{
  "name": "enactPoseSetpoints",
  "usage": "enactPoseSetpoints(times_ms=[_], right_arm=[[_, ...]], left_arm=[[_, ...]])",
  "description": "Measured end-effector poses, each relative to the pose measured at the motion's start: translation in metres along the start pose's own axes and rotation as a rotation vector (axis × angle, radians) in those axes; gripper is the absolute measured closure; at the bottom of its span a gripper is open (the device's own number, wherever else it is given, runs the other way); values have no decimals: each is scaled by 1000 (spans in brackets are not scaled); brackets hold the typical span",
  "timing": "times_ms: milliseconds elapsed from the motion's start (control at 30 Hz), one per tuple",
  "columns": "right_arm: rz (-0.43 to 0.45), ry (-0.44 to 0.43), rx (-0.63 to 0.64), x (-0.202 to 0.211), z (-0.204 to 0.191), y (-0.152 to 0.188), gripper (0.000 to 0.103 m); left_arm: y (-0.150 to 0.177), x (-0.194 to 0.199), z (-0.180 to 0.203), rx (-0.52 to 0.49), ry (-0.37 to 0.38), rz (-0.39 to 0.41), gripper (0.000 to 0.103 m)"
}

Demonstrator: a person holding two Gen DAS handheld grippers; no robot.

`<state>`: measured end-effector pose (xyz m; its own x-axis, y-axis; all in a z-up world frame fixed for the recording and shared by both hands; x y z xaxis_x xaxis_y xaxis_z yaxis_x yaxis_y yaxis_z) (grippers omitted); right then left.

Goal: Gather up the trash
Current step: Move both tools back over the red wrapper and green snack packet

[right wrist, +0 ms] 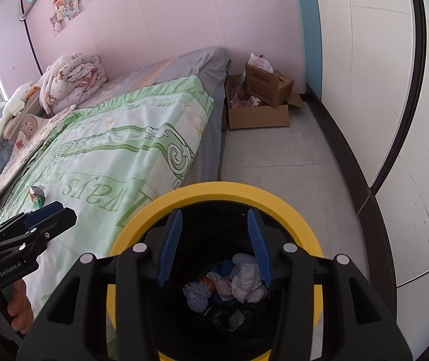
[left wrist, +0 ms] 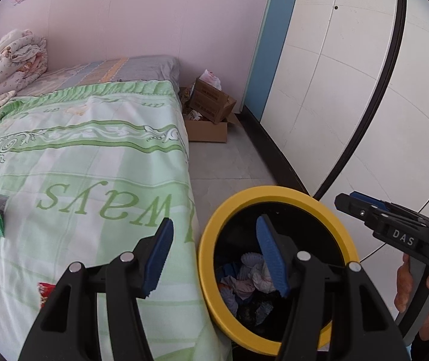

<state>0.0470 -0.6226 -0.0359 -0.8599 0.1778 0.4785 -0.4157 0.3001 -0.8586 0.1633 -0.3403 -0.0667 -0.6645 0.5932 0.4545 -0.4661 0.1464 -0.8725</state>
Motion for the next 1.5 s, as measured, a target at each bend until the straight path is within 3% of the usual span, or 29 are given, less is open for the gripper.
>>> enactPoseSetpoints(times_ms=[733,867,1200,1500], right_arm=[[108,-162,104,39,-135,-57,54],[109,-196,110,38,-162,-61,54],[69,-278,148,23,-233,-47,54],[7,-332,195,-6,-286,-11,54]], left_arm=[[-49,83,-101,22,-200,124,48],[-56,97,-128,24,-253,147,44],[-55,116,-208,109,-373,142,43],[-43,109,-268,163,-459,108,38]])
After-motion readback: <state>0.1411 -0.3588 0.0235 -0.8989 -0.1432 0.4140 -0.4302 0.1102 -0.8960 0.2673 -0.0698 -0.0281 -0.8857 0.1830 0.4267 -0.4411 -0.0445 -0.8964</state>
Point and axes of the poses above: each gripper's, at about its wrist camera, not at the fingertips, and x roughly against the way its jaws point, z to its right, y to its underside, the point moved 7 cm from there along -x, roughly the way its jaws point, and after that the axes turned 15 degrees about z, right-handed, at the moved point
